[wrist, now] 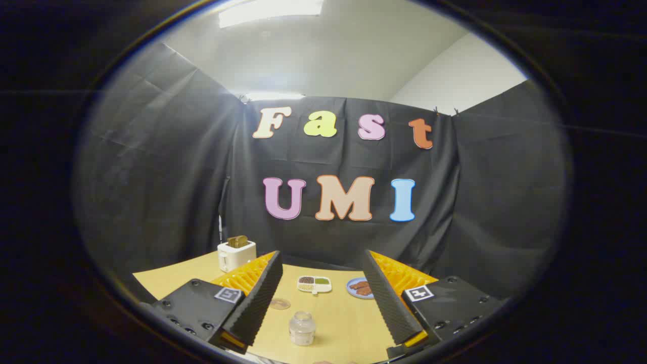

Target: Take the bottle from table, then pour the juice into the cup, finally place the bottle on the coaster

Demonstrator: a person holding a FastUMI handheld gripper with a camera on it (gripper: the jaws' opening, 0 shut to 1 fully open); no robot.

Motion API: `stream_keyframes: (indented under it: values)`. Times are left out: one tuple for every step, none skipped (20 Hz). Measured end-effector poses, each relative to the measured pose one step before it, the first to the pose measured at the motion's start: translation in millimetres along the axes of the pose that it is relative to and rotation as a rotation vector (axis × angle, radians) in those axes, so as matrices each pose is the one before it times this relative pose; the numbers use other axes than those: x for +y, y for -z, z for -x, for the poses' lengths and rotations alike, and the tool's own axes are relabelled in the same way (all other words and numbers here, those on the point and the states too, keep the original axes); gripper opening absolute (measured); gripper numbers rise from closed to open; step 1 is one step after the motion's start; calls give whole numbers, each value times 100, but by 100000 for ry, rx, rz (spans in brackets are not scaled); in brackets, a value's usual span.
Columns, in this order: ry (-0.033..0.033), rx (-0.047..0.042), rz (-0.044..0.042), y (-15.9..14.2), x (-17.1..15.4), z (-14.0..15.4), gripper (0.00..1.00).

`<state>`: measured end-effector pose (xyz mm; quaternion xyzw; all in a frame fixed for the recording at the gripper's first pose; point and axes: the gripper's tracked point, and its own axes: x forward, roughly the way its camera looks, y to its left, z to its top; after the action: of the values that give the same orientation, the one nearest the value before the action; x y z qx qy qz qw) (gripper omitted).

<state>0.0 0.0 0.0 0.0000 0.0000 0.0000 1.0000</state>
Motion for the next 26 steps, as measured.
stream_keyframes:
  values:
    - [-276, 25, -130, 285, 57, 23, 100]
    - [-247, 207, -437, 55, 156, 84, 100]
    - [-496, 308, -372, 194, 166, 42, 100]
    - [-257, -77, -141, 37, 107, -71, 100]
    - [48, -158, 73, -38, -140, -33, 100]
    - [134, -49, 279, 56, -18, -42, 100]
    - [176, -66, 186, 126, -42, -31, 100]
    - [-44, 237, -10, 131, 39, -149, 100]
    - [-57, 197, -379, 181, 62, -58, 100]
    - [-27, 213, -472, 35, -29, -173, 100]
    - [50, 162, -300, 175, -82, -37, 100]
    - [354, 90, 66, 24, -110, -97, 100]
    - [209, 39, 193, 179, -96, -135, 100]
    - [91, -17, 113, 67, 32, -157, 100]
    - [88, 150, 0, 156, 75, -143, 100]
    - [-124, 190, -152, 192, 40, -122, 100]
    - [-109, 96, -213, 78, 92, 65, 100]
    - [-16, 174, -181, 135, 41, -80, 100]
    - [92, 118, -216, 221, 58, -30, 100]
    - [-149, 212, -263, 227, 56, 5, 100]
    - [-386, 147, -178, 391, 120, 11, 100]
    - [-58, 109, -364, 272, 70, -128, 100]
    - [-69, 360, -766, 362, -60, 5, 100]
    - [-271, 233, -1093, 385, 60, -12, 100]
    - [-303, -123, -1156, 384, 121, -60, 100]
    - [-179, -146, -1035, 320, 18, -13, 100]
